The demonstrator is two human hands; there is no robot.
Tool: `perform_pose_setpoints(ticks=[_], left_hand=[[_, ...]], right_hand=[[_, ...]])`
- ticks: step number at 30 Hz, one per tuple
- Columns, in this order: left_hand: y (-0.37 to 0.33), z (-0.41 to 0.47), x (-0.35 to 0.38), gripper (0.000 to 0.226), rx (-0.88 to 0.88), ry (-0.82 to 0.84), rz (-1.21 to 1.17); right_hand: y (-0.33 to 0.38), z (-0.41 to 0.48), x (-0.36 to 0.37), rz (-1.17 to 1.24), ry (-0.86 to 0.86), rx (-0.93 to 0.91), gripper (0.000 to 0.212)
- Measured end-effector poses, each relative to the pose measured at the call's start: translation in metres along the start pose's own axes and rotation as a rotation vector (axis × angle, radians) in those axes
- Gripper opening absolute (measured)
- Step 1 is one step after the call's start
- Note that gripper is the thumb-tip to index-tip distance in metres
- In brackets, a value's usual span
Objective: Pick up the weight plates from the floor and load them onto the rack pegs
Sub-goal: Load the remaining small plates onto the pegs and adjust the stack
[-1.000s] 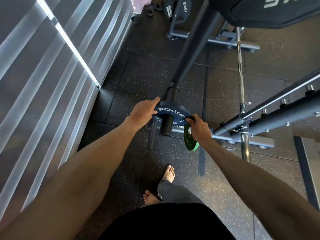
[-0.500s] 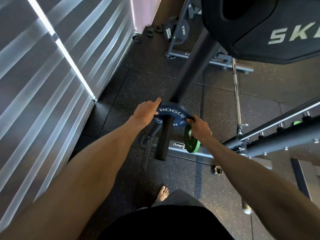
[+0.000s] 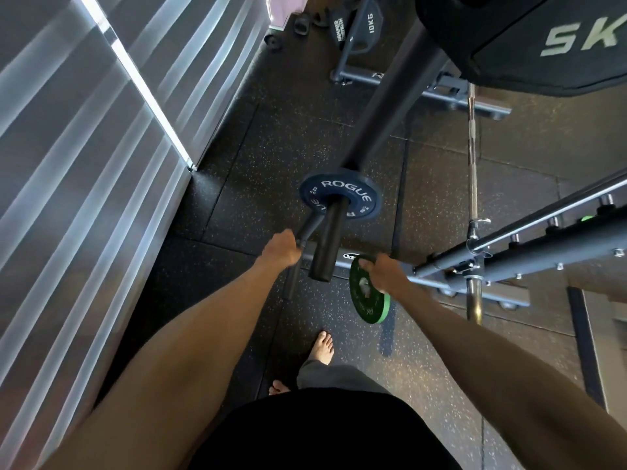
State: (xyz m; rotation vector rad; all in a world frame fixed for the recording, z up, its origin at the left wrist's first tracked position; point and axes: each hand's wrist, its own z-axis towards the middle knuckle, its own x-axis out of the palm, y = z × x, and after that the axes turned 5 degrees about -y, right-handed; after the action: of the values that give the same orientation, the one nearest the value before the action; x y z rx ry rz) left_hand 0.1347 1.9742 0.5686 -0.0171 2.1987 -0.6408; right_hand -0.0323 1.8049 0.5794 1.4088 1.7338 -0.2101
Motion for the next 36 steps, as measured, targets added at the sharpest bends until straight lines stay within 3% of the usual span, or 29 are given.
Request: perform_pose_setpoints(ticks=[5,9,12,16,20,23,26,30,36], left_hand=[[0.042,-0.051,0.055,0.034,0.004,0.331,0.051],[0.069,-0.077,0.071,0.046,-0.047,0.387,-0.072],[0.077,-0.091,0.064,0.043,-0.081,0.453,-0.174],[0.084,-0.099,0.044,0.021,-0.141,0.506,-0.375],[0.080,-0.096,0.011,0.033,-0.102,0.528,-0.475],[0.064,-0.089,-0.012,0.035,-0.048,0.486,-0.490],[0.046,-0.083,-0.027,0.038,0.113,0.406,-0.421],[0.025,-0.076,-0.038,0.022,0.391,0.194,-0.199],[0.015,-0.071,-0.038,0.030,0.606,-0.057,-0.007]], right_hand=[[-0.020,-0.030,0.049,-0.118,0.185,-0.030,0.046],[-0.017,-0.055,0.070,-0.195,0.341,-0.152,0.047],[-0.003,-0.071,0.074,-0.179,0.435,-0.268,0.043],[0.021,-0.087,0.064,-0.037,0.440,-0.351,0.043],[0.030,-0.090,0.045,0.099,0.345,-0.403,0.043],[0.032,-0.087,0.029,0.202,0.243,-0.422,0.038],[0.030,-0.084,0.018,0.285,0.069,-0.460,0.033],[0.024,-0.077,0.015,0.330,-0.139,-0.495,0.031],[0.015,-0.070,0.022,0.338,-0.301,-0.557,0.021]])
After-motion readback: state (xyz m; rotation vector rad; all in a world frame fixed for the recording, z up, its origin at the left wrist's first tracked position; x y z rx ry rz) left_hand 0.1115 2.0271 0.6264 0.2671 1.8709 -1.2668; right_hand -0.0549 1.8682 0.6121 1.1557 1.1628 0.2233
